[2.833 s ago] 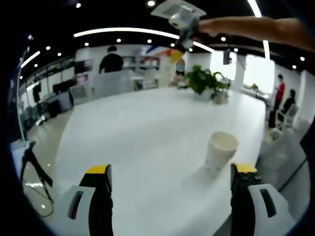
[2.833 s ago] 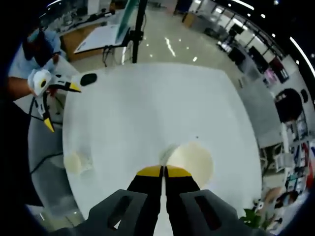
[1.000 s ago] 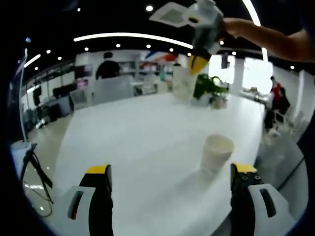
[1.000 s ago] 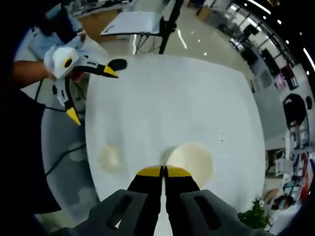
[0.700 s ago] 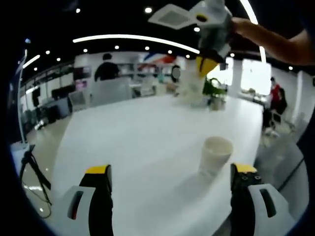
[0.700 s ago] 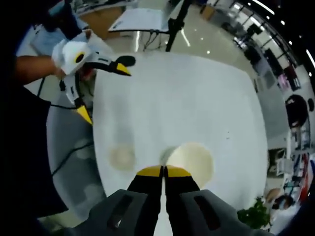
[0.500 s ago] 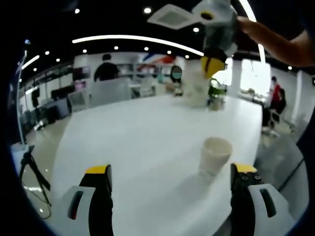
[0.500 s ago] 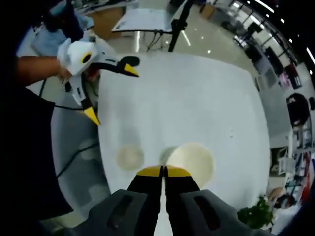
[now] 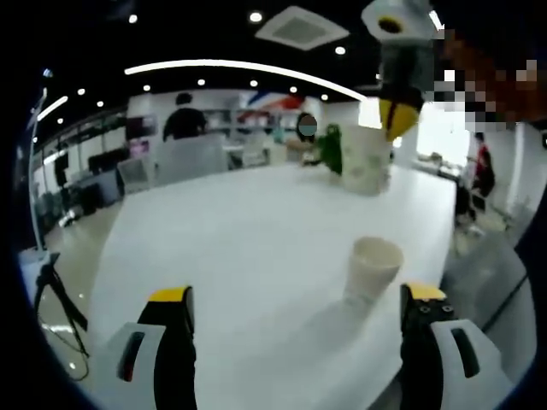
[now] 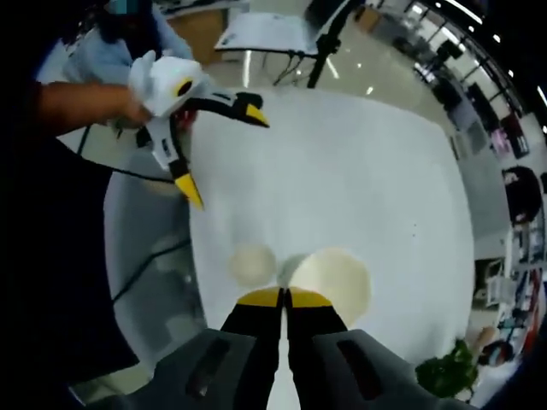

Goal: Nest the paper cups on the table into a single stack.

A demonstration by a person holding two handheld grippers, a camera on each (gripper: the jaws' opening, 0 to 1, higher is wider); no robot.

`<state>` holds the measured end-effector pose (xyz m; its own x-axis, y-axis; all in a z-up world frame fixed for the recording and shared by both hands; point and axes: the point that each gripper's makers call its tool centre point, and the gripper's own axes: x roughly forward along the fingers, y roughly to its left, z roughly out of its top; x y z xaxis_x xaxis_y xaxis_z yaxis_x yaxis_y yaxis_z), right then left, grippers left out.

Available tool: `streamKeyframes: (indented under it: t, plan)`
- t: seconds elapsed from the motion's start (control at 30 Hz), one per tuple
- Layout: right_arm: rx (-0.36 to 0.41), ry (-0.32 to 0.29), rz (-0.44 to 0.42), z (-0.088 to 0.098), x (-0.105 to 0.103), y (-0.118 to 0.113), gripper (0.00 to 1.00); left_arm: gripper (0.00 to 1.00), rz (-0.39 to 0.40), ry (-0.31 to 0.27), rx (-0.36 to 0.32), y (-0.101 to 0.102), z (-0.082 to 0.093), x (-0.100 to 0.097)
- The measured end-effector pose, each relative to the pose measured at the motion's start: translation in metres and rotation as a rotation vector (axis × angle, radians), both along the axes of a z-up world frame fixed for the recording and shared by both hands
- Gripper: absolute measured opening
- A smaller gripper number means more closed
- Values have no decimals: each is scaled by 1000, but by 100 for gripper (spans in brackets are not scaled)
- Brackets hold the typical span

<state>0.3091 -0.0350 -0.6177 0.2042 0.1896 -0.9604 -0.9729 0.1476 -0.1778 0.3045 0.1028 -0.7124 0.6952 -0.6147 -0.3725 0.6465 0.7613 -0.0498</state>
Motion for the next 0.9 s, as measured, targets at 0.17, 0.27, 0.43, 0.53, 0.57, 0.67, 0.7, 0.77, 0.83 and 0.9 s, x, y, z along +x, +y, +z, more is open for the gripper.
streamKeyframes:
  t: [0.17, 0.27, 0.43, 0.53, 0.57, 0.67, 0.7, 0.77, 0.83, 0.9]
  plan:
    - [-11, 10, 16, -2, -13, 4, 0, 100, -11, 3, 2, -5, -1, -2]
    - [-8, 16, 27, -2, -20, 7, 0, 100, -22, 2, 5, -8, -2, -2]
    - [-11, 21, 35, -5, -26, 9, 0, 100, -21, 7, 5, -8, -3, -2]
    - [-10, 19, 36, -6, -26, 9, 0, 100, -22, 6, 0, -9, -3, -2]
    - [-9, 26, 29, -8, -27, 8, 0, 100, -24, 10, 3, -9, -5, -2]
    - [-9, 28, 28, -9, -27, 8, 0, 100, -25, 10, 9, -10, -6, -3]
    - [-5, 32, 26, -10, -27, 8, 0, 100, -23, 10, 7, -10, -7, -3]
    - [-4, 35, 25, -11, -27, 8, 0, 100, -23, 14, 4, -10, -7, -3]
    - [0, 39, 23, -12, -27, 8, 0, 100, -28, 19, 7, -11, -8, -3]
    - [4, 40, 23, -14, -27, 9, 0, 100, -29, 18, 6, -12, -8, -3]
